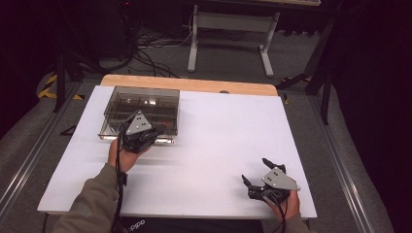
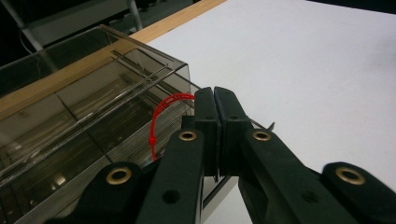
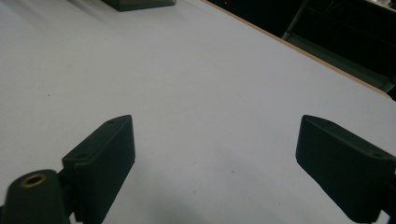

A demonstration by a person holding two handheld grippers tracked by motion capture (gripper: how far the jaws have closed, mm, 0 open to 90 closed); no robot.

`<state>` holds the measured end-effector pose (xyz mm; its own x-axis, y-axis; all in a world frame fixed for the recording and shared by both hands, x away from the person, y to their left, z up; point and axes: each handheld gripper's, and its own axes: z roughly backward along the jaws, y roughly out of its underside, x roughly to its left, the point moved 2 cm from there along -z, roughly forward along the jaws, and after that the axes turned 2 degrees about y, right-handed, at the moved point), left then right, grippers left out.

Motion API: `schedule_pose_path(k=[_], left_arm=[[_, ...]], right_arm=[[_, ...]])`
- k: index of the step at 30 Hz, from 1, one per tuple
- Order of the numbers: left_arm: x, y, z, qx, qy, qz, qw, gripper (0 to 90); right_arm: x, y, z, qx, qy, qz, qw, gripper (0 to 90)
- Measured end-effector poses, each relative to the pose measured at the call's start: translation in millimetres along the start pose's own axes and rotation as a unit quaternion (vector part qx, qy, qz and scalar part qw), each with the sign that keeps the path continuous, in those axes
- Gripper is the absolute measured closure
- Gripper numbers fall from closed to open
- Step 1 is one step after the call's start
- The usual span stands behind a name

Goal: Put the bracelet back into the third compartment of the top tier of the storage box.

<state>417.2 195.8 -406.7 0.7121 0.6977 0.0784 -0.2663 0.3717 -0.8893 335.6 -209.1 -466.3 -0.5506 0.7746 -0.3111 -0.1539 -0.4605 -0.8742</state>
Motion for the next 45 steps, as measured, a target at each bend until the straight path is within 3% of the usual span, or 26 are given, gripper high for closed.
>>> schedule_pose_path(k=[8, 13, 23, 31, 37, 45], left_arm=[[2.9, 0.7, 0.4, -0.013, -0.007, 0.021, 0.9997, 78.9], [0.3, -1.6, 8.1, -0.026, -0.015, 0.005, 0.9995, 89.5], [-6.5, -0.3, 26.2, -0.042, -0.014, -0.016, 0.9989, 89.6], [-6.5, 13.1, 34.3, -0.022, -0.043, -0.046, 0.9978, 89.6], [-0.8, 22.4, 46.9, -0.021, -0.064, -0.050, 0.9965, 89.6], [2.3, 36.6, 59.6, -0.019, -0.077, -0.043, 0.9959, 89.6]], right_arm=[[-0.3, 0.1, 0.3, -0.001, 0.000, 0.000, 1.0000, 13.3], [-1.1, -0.1, 1.0, -0.002, 0.001, -0.001, 1.0000, 13.3], [-2.1, -0.1, 2.3, -0.004, 0.000, -0.005, 1.0000, 13.6], [-3.4, -0.5, 3.1, -0.007, 0.003, -0.008, 0.9999, 13.6], [-3.5, -0.5, 3.5, -0.007, 0.003, -0.007, 0.9999, 13.6], [-2.2, -1.3, 3.1, -0.009, 0.001, -0.009, 0.9999, 13.6]])
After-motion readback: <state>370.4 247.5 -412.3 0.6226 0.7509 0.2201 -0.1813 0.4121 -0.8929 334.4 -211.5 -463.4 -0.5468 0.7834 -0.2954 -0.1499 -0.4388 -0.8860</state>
